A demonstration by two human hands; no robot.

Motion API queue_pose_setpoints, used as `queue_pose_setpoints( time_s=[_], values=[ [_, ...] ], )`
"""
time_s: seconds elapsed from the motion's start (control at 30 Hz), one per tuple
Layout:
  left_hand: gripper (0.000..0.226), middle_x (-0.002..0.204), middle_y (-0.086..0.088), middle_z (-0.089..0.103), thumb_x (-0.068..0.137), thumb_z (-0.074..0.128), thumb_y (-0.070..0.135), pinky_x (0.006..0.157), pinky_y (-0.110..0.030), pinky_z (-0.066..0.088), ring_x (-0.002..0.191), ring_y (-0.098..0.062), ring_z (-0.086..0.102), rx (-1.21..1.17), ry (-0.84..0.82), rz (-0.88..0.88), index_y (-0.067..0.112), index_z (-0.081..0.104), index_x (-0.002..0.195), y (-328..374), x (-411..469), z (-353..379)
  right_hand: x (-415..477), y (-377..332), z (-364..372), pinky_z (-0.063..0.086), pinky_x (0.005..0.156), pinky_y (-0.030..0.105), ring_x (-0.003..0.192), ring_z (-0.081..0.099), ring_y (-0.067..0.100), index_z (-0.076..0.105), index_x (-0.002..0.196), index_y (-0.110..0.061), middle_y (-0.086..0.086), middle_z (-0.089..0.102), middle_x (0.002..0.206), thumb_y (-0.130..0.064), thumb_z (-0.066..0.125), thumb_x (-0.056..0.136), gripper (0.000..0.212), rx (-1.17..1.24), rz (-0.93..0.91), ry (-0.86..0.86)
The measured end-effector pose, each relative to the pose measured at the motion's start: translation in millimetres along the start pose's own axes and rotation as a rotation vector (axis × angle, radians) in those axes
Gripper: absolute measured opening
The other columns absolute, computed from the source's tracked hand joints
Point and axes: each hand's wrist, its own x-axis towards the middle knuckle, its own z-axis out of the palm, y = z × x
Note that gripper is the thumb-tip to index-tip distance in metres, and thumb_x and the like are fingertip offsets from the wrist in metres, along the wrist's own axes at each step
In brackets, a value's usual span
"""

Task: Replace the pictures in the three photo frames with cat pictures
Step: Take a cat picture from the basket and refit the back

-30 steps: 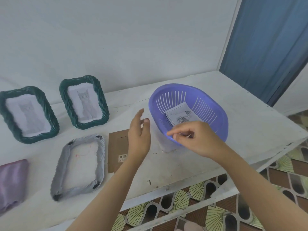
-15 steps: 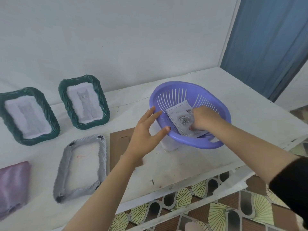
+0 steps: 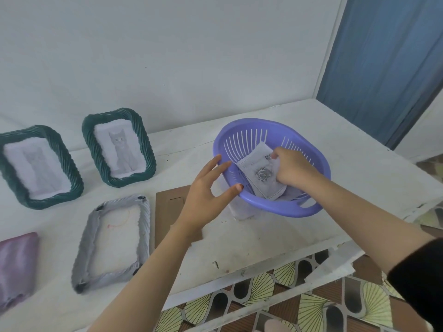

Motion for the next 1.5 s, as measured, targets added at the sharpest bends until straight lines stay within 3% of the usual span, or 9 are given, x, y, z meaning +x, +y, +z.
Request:
queue_pose_setpoints(
  time_s=[0.2, 0.33, 0.6, 0.7, 0.83, 1.03, 1.2, 1.37, 1.5],
  values=[
    [0.053, 0.140, 0.017, 0.040, 0.079, 0.061, 0.046, 0.100, -0.006, 0.027, 0.129, 0.005, 0.033, -0.037, 0.083, 0.062, 0.035, 0.047, 0.129, 10.1, -3.7, -1.1, -19.4, -13.0, -9.3, 0.040, 0.054, 0.028, 0.065, 0.053, 0.024, 0.048, 0.115, -0.021, 0.011, 0.057, 0.076, 0.001, 0.055, 0.081, 0.041, 0.336, -0.233, 0.345],
    [0.027, 0.121, 0.011, 0.059, 0.090, 0.052, 0.030, 0.094, -0.025, 0.045, 0.112, -0.006, 0.056, -0.340, 0.188, 0.025, 0.035, 0.050, 0.117, 30.5, -2.8, -13.5, -45.4, -34.1, -9.3, 0.038, 0.056, 0.014, 0.067, 0.053, 0.010, 0.049, 0.115, -0.019, 0.000, 0.062, 0.072, -0.004, 0.058, 0.083, 0.037, 0.450, -0.406, 0.491],
    [0.015, 0.080, -0.005, 0.067, 0.088, 0.059, 0.013, 0.063, -0.031, 0.058, 0.069, -0.021, 0.069, -0.556, 0.243, -0.322, 0.012, 0.056, 0.103, 40.5, -11.5, -58.6, -76.1, -76.0, 20.9, 0.045, 0.076, 0.030, 0.084, 0.058, 0.017, 0.057, 0.115, -0.018, -0.012, 0.070, 0.088, -0.005, 0.064, 0.073, 0.044, 0.168, -0.669, 0.487],
    [0.014, 0.073, -0.008, 0.064, 0.085, 0.056, -0.003, 0.056, -0.027, 0.055, 0.064, -0.019, 0.062, -0.517, 0.261, -0.366, 0.009, 0.061, 0.088, 19.0, -21.0, -73.7, -81.0, -85.6, 37.5, 0.044, 0.085, 0.037, 0.093, 0.053, 0.011, 0.056, 0.116, -0.022, -0.013, 0.067, 0.103, -0.028, 0.066, 0.071, 0.046, 0.127, -0.765, 0.358],
    [0.024, 0.074, -0.003, 0.064, 0.084, 0.054, -0.008, 0.056, -0.023, 0.052, 0.064, -0.013, 0.060, -0.490, 0.300, -0.408, 0.014, 0.063, 0.084, -7.0, -37.9, -101.0, -92.7, -102.5, 64.1, 0.024, 0.107, 0.025, 0.136, 0.025, 0.004, 0.046, 0.123, -0.039, -0.010, 0.032, 0.147, -0.054, 0.058, 0.078, 0.050, 0.423, -0.637, 0.087],
    [0.026, 0.077, -0.004, 0.062, 0.084, 0.054, -0.009, 0.052, -0.021, 0.050, 0.066, -0.012, 0.058, -0.422, 0.336, -0.479, 0.015, 0.064, 0.084, -40.7, -64.7, -145.7, -90.4, -138.9, 98.7, 0.050, 0.074, 0.023, 0.074, 0.059, 0.012, 0.062, 0.097, -0.027, -0.003, 0.060, 0.083, -0.003, 0.063, 0.081, 0.028, 0.846, -0.348, -0.038],
    [0.024, 0.082, 0.000, 0.064, 0.082, 0.060, -0.004, 0.052, -0.016, 0.049, 0.064, -0.007, 0.059, -0.250, 0.389, -0.501, 0.020, 0.064, 0.083, -65.7, -84.4, -173.2, -92.5, -169.7, 131.9, 0.043, 0.062, 0.010, 0.061, 0.054, 0.003, 0.063, 0.085, -0.030, -0.005, 0.058, 0.079, -0.004, 0.066, 0.077, 0.028, 0.786, -0.285, -0.078],
    [0.021, 0.070, -0.004, 0.066, 0.078, 0.067, 0.006, 0.067, -0.030, 0.049, 0.057, -0.012, 0.058, -0.023, 0.376, -0.558, 0.027, 0.064, 0.079, -86.9, -99.2, -192.7, -97.7, -190.7, 156.7, 0.040, 0.060, 0.001, 0.067, 0.056, 0.001, 0.063, 0.094, -0.023, -0.009, 0.058, 0.078, -0.008, 0.066, 0.080, 0.021, 0.572, -0.295, -0.085],
    [0.017, 0.065, 0.003, 0.060, 0.078, 0.067, 0.009, 0.059, -0.018, 0.040, 0.063, -0.009, 0.056, 0.159, 0.330, -0.541, 0.024, 0.065, 0.084, -94.2, -107.5, -195.2, -100.3, -198.9, 170.4, 0.046, 0.070, 0.017, 0.070, 0.053, 0.005, 0.060, 0.104, -0.019, -0.012, 0.049, 0.071, -0.008, 0.060, 0.085, 0.022, 0.391, -0.400, -0.077]
  ],
)
